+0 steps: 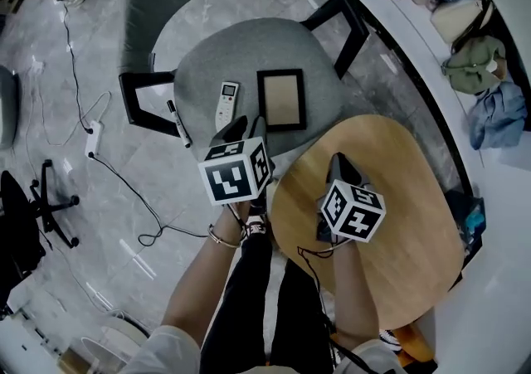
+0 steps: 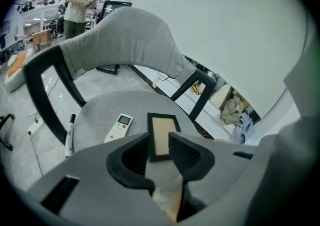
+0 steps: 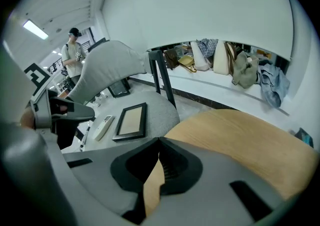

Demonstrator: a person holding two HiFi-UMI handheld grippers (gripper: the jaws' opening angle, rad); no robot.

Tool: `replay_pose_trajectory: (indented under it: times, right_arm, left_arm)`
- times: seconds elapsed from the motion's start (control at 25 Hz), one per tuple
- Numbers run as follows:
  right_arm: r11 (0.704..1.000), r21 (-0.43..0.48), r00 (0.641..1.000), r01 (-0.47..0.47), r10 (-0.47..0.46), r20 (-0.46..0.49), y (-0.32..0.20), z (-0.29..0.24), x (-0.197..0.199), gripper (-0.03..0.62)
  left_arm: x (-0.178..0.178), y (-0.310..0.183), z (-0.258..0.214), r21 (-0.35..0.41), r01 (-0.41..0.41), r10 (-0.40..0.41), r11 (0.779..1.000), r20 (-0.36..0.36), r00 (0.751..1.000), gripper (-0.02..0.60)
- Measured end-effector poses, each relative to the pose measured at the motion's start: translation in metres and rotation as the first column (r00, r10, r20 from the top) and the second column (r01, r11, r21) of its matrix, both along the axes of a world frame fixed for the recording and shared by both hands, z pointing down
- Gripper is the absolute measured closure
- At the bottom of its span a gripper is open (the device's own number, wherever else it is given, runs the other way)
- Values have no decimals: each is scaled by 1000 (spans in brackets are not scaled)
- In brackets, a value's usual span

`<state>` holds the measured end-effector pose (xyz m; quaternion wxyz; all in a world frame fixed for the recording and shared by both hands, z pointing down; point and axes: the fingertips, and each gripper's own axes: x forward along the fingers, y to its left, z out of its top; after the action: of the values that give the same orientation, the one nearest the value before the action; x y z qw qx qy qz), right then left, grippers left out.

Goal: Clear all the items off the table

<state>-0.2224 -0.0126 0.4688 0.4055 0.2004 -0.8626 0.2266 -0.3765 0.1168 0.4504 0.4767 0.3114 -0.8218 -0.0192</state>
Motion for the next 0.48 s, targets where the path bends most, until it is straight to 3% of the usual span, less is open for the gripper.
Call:
replay_pose_trajectory:
  times: [0.28, 0.48]
  right_arm:
    - [996, 0, 994, 88, -88, 58, 25, -87, 39, 569]
    - [988, 29, 981, 153, -155, 114, 42, -166, 75, 569]
  left_arm:
    - [89, 43, -87, -51, -23, 27, 998, 85, 996, 493]
    - [150, 64, -156, 11, 20, -21, 1000, 79, 997, 570]
